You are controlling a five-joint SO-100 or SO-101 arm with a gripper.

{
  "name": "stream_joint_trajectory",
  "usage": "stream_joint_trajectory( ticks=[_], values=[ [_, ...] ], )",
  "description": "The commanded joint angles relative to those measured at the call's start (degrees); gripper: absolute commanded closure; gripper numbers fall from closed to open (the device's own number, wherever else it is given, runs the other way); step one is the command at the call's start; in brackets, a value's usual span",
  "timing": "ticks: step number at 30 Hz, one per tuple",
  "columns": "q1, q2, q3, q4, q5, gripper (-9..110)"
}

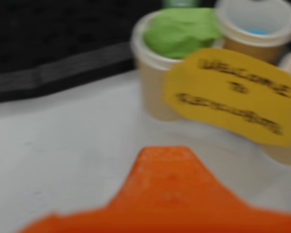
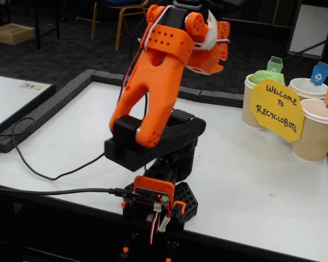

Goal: Sort rubbish by color.

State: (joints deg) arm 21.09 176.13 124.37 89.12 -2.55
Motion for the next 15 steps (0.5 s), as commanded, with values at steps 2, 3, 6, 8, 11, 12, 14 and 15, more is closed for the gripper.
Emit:
stream_joint_trajectory(
  ticks=[2, 3, 6, 8, 11, 12, 14, 15],
  values=[
    [6.33, -0.79, -4.66, -1.05, -1.23, 101],
    [6.77, -0.79, -4.75, -1.05, -1.23, 101],
    [8.17, -0.79, -5.71, -0.97, -1.23, 101],
    [8.35, -0.79, -6.77, -0.88, -1.23, 101],
    [8.61, -0.79, -7.65, -0.44, -1.23, 101],
    [8.70, -0.79, -7.82, -0.35, -1.23, 101],
    [8.88, -0.88, -9.05, -0.53, -1.23, 101],
    [8.88, -0.97, -9.93, -0.70, -1.23, 101]
  ],
)
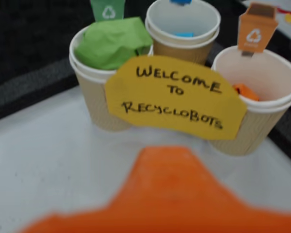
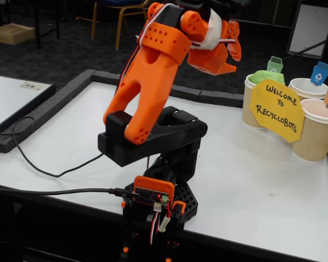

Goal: Sort rubbish by color.

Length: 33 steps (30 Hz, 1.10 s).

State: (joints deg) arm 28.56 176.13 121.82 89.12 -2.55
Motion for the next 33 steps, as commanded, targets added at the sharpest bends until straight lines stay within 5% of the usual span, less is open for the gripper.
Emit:
stream_joint_trajectory(
  ticks=[1, 21, 33],
  values=[
    [1.41, -1.76, -8.53, -0.79, -1.23, 101],
    [0.00, -11.51, -16.87, 0.62, -1.23, 101],
    [-9.76, -13.10, 0.62, -11.87, -1.23, 101]
  ],
)
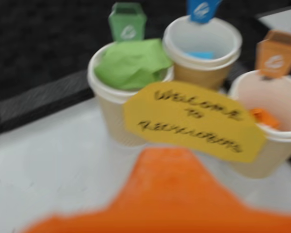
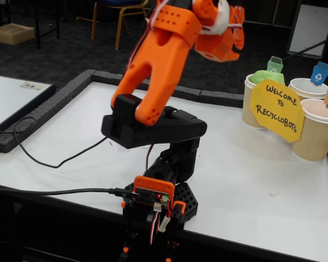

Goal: Sort rubbish by color.

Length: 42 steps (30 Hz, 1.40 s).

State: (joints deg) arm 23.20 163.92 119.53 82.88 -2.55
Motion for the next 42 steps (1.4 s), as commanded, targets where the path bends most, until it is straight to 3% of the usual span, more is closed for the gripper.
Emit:
stream_joint_trajectory(
  ticks=[1, 17, 33, 42],
  values=[
    [-5.36, -0.88, 5.27, -7.29, -1.23, 101],
    [-18.19, -0.79, 40.96, -32.96, -1.23, 101],
    [-20.92, 3.78, 50.19, -34.54, -1.23, 101],
    [-20.92, 16.96, 54.40, -28.65, -1.23, 101]
  ],
)
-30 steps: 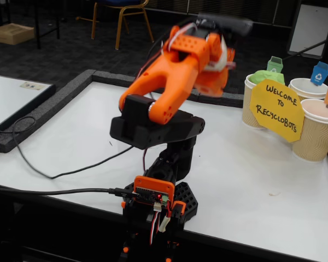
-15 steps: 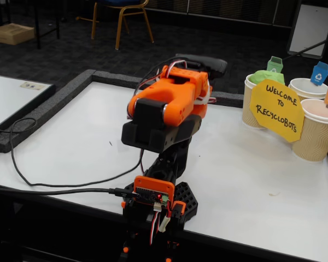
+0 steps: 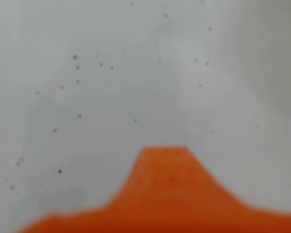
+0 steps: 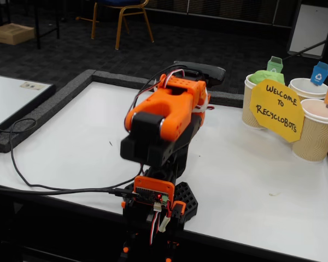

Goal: Sort rubbish by color.

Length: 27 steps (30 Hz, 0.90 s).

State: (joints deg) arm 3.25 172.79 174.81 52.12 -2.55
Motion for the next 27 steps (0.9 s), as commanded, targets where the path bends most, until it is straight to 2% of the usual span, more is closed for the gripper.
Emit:
stream_joint_trajectory(
  ticks=[1, 8, 27],
  values=[
    [-0.97, 9.84, -0.44, 3.25, -1.23, 101],
    [-0.26, 15.56, 0.53, 7.21, -1.23, 101],
    [-0.09, 15.56, -1.93, 17.05, -0.70, 101]
  ],
)
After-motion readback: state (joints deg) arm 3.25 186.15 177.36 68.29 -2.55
